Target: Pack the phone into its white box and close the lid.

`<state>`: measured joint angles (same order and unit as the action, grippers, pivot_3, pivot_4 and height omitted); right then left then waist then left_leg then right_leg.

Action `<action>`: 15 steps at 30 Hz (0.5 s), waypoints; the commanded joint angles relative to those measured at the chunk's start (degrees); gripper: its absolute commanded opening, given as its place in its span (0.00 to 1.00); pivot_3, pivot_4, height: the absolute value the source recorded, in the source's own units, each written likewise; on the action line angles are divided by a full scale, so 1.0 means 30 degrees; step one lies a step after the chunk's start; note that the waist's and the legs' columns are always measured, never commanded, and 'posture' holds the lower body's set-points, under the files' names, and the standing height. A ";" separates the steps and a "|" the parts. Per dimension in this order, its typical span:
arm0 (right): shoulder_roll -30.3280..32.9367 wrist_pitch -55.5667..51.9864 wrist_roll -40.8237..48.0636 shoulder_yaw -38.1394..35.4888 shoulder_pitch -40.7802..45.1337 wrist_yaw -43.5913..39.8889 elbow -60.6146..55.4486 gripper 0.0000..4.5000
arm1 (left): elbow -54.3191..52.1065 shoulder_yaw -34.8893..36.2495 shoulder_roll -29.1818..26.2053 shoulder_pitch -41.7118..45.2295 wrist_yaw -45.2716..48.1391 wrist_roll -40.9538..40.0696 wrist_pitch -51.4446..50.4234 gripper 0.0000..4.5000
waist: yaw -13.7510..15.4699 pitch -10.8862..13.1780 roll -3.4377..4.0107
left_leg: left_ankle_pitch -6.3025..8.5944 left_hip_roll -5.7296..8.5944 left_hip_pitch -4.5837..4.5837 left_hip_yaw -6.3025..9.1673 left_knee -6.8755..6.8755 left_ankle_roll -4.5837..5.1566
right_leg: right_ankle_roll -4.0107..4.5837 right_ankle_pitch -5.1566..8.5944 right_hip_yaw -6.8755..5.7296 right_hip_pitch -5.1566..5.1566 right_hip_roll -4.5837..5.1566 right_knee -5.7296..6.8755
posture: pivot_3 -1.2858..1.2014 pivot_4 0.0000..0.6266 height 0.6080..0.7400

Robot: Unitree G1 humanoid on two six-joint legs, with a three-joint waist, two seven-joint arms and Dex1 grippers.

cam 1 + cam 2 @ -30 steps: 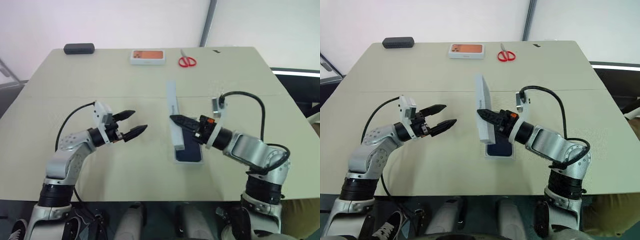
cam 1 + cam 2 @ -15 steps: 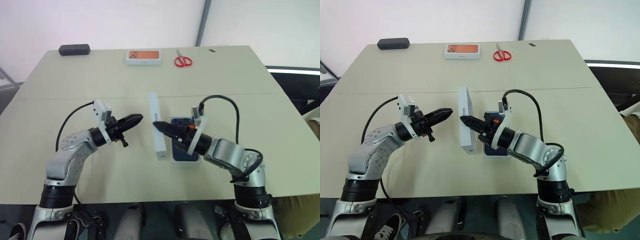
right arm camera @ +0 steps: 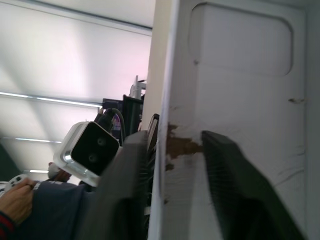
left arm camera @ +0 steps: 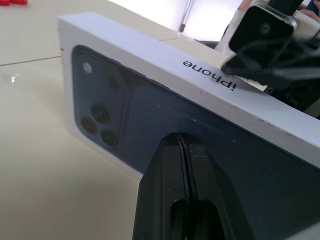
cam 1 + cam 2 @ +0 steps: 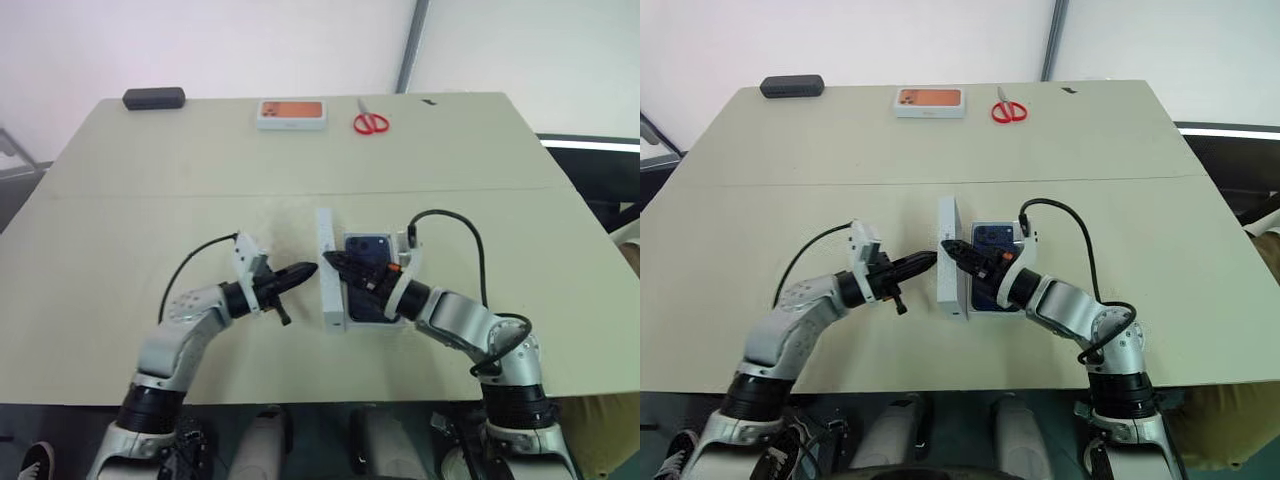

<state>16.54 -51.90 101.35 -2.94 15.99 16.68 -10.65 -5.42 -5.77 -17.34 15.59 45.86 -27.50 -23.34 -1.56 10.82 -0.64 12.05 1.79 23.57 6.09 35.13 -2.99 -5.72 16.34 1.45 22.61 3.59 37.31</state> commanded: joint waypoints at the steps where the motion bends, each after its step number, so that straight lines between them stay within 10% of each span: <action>1: 0.1133 -0.0177 -0.1709 -0.0272 0.0221 -0.1632 -0.1358 0.89 | 0.0166 -0.0535 0.0489 0.0620 -0.0092 0.0619 0.0769 0.00 | 0.0135 0.0002 0.0001 | 0.0000 0.0000 0.0002 0.0001 0.0001 0.0000 | 0.0000 0.0000 0.0000 0.0000 -0.0001 -0.0003 | 0.52 0.24 1.00; 10: 0.6605 0.2652 -1.2546 -0.0887 0.2329 -0.6973 -0.0550 0.99 | 0.0841 -0.0802 0.1595 0.1132 -0.0224 0.0852 0.0811 0.00 | 0.0261 0.0002 0.0002 | 0.0000 0.0072 0.0002 -0.0071 0.0002 0.0000 | -0.0005 0.0000 -0.0009 0.0001 -0.0004 -0.0009 | 0.52 0.24 1.00; 15: 0.8219 0.5205 -1.8830 0.0803 0.2276 -0.9304 -0.0579 0.53 | 0.1238 -0.0949 0.1844 0.1274 -0.0163 0.1071 0.0894 0.00 | 0.0290 0.0003 0.0001 | 0.0002 0.0075 0.0008 -0.0065 -0.0007 0.0003 | -0.0011 -0.0002 -0.0013 0.0001 0.0003 -0.0021 | 0.52 0.24 1.00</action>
<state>39.14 -40.32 52.02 -2.91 22.61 -8.16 -10.79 -1.08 -8.26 -12.27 18.50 45.02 -24.32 -21.75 -0.69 10.82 -0.64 12.05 2.02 23.59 5.90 35.12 -2.98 -5.75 16.34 1.41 22.61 3.61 37.25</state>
